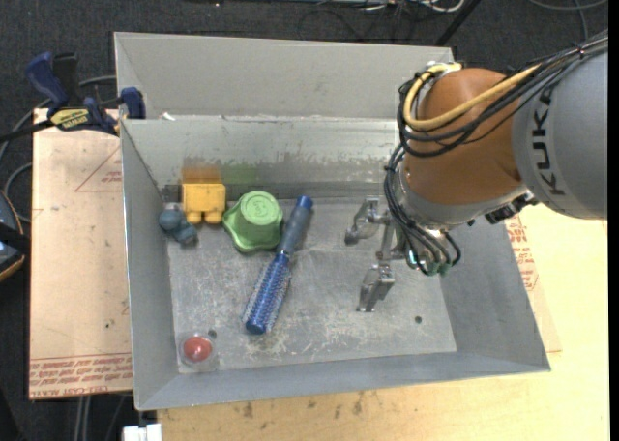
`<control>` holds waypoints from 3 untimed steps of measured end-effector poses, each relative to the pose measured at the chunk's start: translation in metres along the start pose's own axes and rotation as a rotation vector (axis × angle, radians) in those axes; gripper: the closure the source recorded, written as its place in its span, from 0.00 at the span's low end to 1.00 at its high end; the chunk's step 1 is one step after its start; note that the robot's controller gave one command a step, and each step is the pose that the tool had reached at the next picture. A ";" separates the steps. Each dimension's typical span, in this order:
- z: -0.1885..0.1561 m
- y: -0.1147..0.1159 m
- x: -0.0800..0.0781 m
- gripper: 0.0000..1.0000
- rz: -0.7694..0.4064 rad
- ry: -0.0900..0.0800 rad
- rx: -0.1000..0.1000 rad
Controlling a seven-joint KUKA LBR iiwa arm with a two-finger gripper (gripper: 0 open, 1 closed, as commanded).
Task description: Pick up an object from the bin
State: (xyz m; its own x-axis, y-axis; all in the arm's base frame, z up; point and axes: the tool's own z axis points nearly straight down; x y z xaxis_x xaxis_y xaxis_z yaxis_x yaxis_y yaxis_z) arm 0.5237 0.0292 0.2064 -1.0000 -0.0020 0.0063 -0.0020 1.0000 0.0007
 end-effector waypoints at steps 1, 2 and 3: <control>0.004 0.073 -0.017 0.00 0.024 -0.009 -0.004; 0.112 0.097 -0.027 0.00 0.000 0.000 0.000; 0.108 0.096 -0.028 1.00 0.004 -0.006 0.000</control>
Offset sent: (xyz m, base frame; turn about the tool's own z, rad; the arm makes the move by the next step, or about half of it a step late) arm 0.0168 0.0675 -0.0035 0.0329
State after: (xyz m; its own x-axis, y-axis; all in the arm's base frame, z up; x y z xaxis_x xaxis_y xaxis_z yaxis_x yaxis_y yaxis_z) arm 0.5512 0.1252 0.0987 -1.0000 0.0016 0.0002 0.0016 1.0000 0.0008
